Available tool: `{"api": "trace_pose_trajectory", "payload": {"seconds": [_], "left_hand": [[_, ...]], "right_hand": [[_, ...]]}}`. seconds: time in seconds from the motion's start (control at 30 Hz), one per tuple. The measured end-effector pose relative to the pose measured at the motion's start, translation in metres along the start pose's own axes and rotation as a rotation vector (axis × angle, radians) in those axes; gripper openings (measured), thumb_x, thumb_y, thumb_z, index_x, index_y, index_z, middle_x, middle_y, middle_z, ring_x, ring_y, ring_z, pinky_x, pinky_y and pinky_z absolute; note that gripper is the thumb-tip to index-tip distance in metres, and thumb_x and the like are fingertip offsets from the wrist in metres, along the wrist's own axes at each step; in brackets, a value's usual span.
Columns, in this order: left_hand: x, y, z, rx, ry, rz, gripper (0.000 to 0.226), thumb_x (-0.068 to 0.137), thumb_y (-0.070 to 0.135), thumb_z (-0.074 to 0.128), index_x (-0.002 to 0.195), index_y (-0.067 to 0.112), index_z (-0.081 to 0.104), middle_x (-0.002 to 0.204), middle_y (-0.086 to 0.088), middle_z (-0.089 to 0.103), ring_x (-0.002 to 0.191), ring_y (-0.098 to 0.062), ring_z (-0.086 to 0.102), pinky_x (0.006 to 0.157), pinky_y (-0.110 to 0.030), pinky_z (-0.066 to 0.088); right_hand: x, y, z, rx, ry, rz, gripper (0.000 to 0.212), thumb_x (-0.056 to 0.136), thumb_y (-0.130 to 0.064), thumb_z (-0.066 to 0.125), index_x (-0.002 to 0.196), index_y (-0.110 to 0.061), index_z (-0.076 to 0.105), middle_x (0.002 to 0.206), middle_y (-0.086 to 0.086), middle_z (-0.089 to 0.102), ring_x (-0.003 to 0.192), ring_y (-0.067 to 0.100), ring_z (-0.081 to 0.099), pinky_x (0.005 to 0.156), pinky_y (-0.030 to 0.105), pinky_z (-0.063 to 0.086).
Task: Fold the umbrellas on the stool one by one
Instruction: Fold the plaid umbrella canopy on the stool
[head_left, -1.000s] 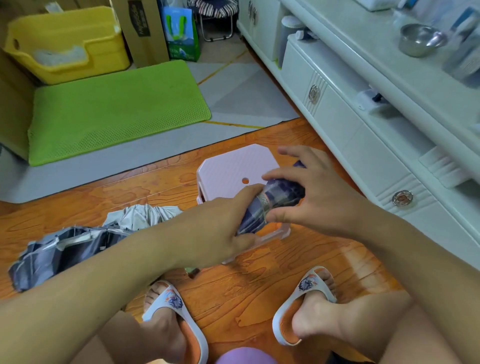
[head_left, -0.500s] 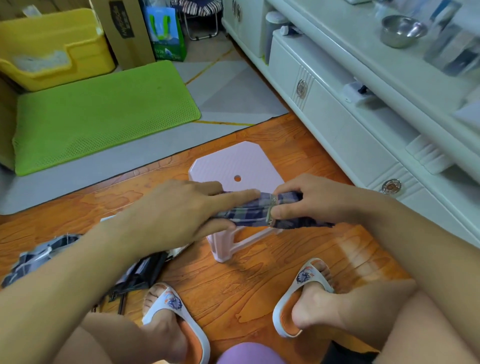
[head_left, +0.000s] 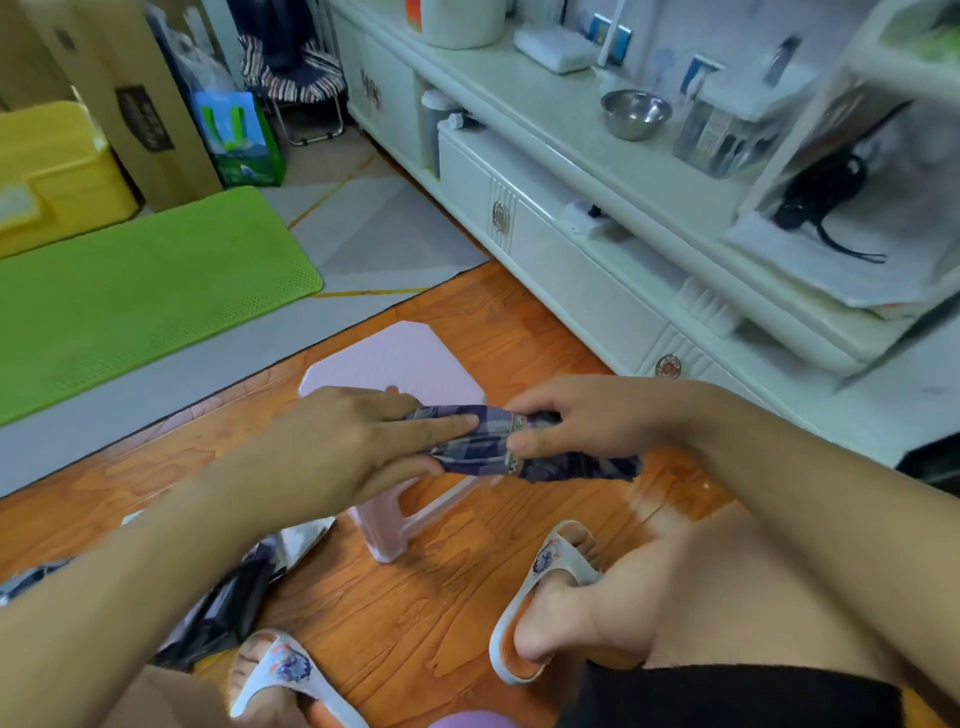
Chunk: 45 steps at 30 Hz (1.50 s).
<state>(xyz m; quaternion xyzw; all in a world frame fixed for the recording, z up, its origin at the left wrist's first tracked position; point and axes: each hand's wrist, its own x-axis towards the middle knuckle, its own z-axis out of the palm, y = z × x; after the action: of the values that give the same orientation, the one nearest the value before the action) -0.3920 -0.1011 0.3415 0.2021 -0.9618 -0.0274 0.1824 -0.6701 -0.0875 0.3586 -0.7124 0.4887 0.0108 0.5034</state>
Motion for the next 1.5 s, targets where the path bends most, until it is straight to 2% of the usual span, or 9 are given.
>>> {"api": "trace_pose_trajectory", "payload": {"seconds": [0.17,0.37,0.53,0.67,0.8,0.87,0.97,1.3,1.5], "left_hand": [[0.044,0.016,0.006,-0.001,-0.026,0.073,0.047,0.103,0.049,0.049,0.142,0.024,0.056,0.092,0.000,0.065,0.072,-0.026,0.065,0.055,-0.040,0.054],[0.089,0.032,0.012,-0.433,0.079,-0.186,0.042,0.091,0.044,0.066,0.131,0.032,0.064,0.120,0.009,0.063,0.106,-0.009,0.063,0.093,-0.022,0.047],[0.151,0.057,0.033,-0.807,0.007,-0.513,0.044,0.088,0.001,0.075,0.113,0.037,0.071,0.090,0.015,0.074,0.064,-0.001,0.063,0.058,-0.017,0.051],[0.201,0.062,0.045,-0.561,-0.168,-0.371,0.035,0.090,0.025,0.075,0.116,0.043,0.059,0.087,0.019,0.071,0.081,0.004,0.065,0.065,-0.010,0.045],[0.247,0.047,0.060,-0.500,-0.279,-0.353,0.014,0.093,0.034,0.069,0.105,0.034,0.061,0.073,0.008,0.070,0.073,-0.007,0.068,0.066,-0.025,0.051],[0.265,0.038,0.072,-0.621,-0.223,-0.481,0.014,0.095,0.034,0.068,0.105,0.024,0.064,0.074,-0.001,0.073,0.067,-0.015,0.071,0.069,-0.036,0.058],[0.290,0.039,0.091,-0.833,-0.094,-0.696,0.016,0.097,0.030,0.067,0.102,0.015,0.067,0.077,-0.011,0.073,0.069,-0.024,0.073,0.075,-0.043,0.062],[0.489,0.117,0.177,-1.543,0.157,-1.084,0.027,0.100,0.019,0.062,0.116,-0.002,0.063,0.085,-0.009,0.062,0.058,-0.014,0.061,0.069,-0.028,0.060],[0.552,0.120,0.225,-1.245,-0.099,-0.736,0.032,0.102,0.004,0.049,0.134,0.006,0.054,0.129,-0.019,0.061,0.101,-0.026,0.058,0.088,-0.031,0.047]], "right_hand": [[-0.038,0.024,-0.022,0.169,0.102,-0.025,0.029,0.098,-0.028,0.067,0.098,0.000,0.070,0.083,0.007,0.067,0.078,0.018,0.063,0.079,0.036,0.049],[-0.095,0.060,-0.054,0.234,0.174,0.001,0.030,0.097,-0.040,0.066,0.117,-0.018,0.074,0.113,0.006,0.075,0.104,0.022,0.072,0.095,0.038,0.057],[-0.132,0.107,-0.071,0.441,0.170,0.068,0.020,0.099,-0.029,0.063,0.104,-0.016,0.077,0.102,0.010,0.075,0.092,0.022,0.070,0.087,0.036,0.056],[-0.152,0.140,-0.084,0.542,0.249,0.185,0.018,0.099,-0.026,0.064,0.095,-0.015,0.079,0.097,0.008,0.075,0.088,0.022,0.069,0.083,0.034,0.055],[-0.163,0.164,-0.086,0.261,0.782,0.237,0.021,0.104,-0.033,0.053,0.112,-0.035,0.073,0.115,-0.014,0.069,0.108,0.006,0.063,0.097,0.029,0.048],[-0.173,0.177,-0.085,0.438,1.224,0.198,0.024,0.104,-0.027,0.052,0.121,-0.027,0.069,0.115,-0.009,0.071,0.109,0.009,0.065,0.101,0.031,0.050],[-0.196,0.199,-0.087,0.806,1.514,0.193,0.021,0.103,-0.016,0.052,0.104,-0.019,0.073,0.096,0.003,0.075,0.093,0.019,0.070,0.094,0.038,0.058],[-0.222,0.236,-0.102,0.965,1.635,0.291,0.022,0.101,-0.004,0.052,0.097,-0.011,0.073,0.088,0.009,0.074,0.082,0.021,0.068,0.082,0.036,0.058],[-0.226,0.256,-0.113,0.938,1.649,0.334,0.026,0.100,-0.003,0.051,0.092,-0.012,0.074,0.081,0.005,0.075,0.079,0.022,0.067,0.081,0.037,0.058]]}}
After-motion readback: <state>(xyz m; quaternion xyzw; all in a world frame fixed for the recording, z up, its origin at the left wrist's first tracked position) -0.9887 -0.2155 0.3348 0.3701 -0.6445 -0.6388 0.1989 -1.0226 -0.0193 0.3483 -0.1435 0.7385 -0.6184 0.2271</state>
